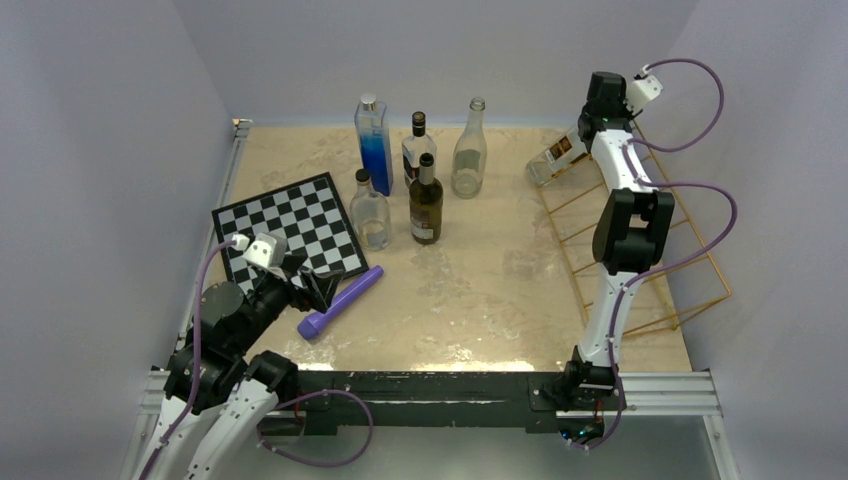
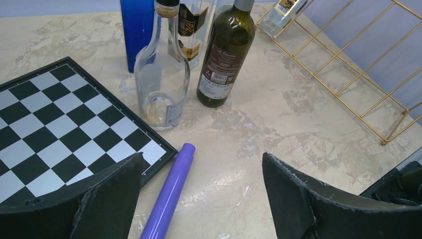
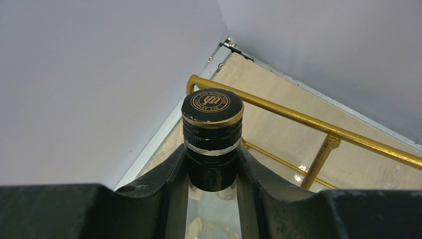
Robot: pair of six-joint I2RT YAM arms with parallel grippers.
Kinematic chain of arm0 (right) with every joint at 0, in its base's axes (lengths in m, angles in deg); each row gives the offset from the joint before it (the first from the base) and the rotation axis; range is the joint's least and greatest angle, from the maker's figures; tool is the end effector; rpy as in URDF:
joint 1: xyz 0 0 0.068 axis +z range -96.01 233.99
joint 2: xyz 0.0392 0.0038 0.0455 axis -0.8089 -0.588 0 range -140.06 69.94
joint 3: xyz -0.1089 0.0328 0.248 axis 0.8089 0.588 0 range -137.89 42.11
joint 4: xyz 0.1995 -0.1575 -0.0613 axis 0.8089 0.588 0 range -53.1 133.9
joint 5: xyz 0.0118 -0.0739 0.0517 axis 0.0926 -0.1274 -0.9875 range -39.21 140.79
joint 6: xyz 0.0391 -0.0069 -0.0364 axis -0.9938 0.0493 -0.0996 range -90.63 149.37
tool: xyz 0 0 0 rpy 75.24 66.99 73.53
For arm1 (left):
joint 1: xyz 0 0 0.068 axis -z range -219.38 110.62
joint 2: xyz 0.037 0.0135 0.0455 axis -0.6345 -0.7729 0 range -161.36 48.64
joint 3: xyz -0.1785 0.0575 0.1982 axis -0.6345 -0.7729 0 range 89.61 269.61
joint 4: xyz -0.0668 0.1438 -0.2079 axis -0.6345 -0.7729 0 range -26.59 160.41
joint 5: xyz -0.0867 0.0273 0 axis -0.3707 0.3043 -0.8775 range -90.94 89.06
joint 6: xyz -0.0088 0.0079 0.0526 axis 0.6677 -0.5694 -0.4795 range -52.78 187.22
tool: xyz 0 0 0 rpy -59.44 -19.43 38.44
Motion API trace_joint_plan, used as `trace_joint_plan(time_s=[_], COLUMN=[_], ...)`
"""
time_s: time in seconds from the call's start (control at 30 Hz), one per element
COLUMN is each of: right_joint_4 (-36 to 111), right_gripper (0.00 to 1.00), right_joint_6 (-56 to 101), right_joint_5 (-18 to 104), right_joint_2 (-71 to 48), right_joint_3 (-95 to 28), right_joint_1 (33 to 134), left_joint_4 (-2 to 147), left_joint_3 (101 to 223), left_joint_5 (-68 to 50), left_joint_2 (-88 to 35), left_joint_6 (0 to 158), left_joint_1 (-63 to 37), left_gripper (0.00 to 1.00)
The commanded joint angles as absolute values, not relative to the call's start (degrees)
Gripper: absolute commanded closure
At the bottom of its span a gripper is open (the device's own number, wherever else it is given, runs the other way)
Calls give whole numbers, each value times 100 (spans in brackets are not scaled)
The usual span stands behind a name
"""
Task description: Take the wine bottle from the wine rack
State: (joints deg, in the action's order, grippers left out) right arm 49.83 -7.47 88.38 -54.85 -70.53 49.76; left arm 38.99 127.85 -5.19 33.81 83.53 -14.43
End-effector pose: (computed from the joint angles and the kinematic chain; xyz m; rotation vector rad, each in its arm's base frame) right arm 0.5124 -0.0596 0.2942 1.0403 1.6176 -0.2782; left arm 0.0662 -0.0338 0.3182 0.1876 1.7365 -0.5954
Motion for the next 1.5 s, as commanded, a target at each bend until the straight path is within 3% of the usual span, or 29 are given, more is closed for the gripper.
trace_joint_plan(time_s=[0.0, 0.07, 0.93, 1.23, 1.47], right_joint_4=[3872, 3557, 1380, 930, 710], right_gripper=[94, 100, 100, 100, 100], right_joint_6=[-4, 204, 2861, 3475, 3560], right_joint_5=[8744, 8761, 9129, 8942, 7753], right_joint_2=[-4769, -4639, -3477, -2310, -1123], right_joint_3=[-6741, -6584, -6028, -4899, -3495], right_joint_1=[5121, 5194, 6247, 6580, 6818], left_joint_4=[4006, 4017, 4061, 4052, 4040], left_joint_3=[12929, 12924, 12901, 12891, 12895], left_joint_5=[-528, -527, -824, -824, -806], left_joint_2=[3381, 3407, 3563, 3589, 3598], left_joint_6=[8260, 8260, 8268, 8268, 8277], left_joint_1=[-1411, -1407, -1409, -1412, -1407], left_gripper=[8, 8, 8, 8, 8])
